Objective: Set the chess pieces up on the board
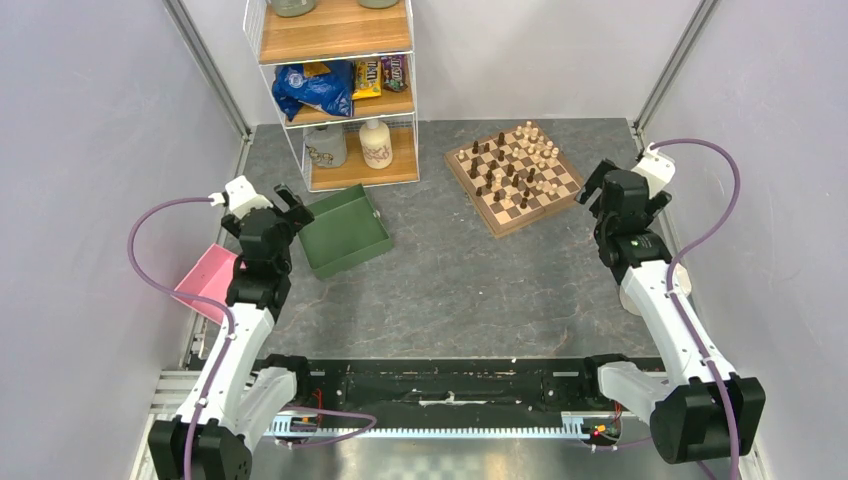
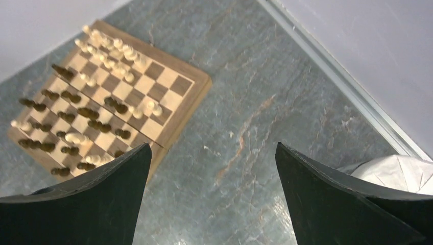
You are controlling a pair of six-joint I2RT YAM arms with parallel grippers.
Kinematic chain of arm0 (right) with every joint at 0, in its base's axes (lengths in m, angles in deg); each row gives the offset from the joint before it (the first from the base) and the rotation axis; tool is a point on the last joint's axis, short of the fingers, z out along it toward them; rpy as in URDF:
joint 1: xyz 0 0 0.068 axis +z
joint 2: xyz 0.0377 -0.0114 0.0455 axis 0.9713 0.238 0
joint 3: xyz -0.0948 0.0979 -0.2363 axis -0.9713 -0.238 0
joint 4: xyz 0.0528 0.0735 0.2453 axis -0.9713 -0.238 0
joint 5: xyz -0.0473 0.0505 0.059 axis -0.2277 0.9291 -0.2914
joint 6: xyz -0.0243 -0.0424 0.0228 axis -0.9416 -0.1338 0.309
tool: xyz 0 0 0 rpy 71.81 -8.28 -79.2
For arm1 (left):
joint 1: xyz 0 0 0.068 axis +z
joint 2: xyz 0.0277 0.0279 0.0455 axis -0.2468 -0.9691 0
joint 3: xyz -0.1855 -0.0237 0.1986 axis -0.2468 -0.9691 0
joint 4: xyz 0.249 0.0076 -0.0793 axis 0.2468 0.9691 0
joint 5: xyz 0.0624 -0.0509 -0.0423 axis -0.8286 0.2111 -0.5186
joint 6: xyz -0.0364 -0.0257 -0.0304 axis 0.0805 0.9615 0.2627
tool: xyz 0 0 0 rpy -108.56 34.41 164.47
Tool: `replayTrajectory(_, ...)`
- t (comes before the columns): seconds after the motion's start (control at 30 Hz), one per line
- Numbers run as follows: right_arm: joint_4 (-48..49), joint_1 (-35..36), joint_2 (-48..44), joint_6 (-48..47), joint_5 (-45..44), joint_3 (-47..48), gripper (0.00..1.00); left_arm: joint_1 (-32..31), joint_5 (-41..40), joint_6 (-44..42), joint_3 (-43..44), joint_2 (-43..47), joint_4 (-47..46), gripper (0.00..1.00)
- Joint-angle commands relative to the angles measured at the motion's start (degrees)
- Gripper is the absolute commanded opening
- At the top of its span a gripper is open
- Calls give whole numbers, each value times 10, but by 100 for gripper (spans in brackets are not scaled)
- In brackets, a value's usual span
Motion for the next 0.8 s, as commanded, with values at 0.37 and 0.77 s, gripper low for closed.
replayTrajectory(0.37,-109,-5,63,1,51,85,99,4,63,83,59,0,52,100)
replayTrajectory(0.77,-209,-93,212,44,192,214,96,-27,228,93,134,-117,44,100)
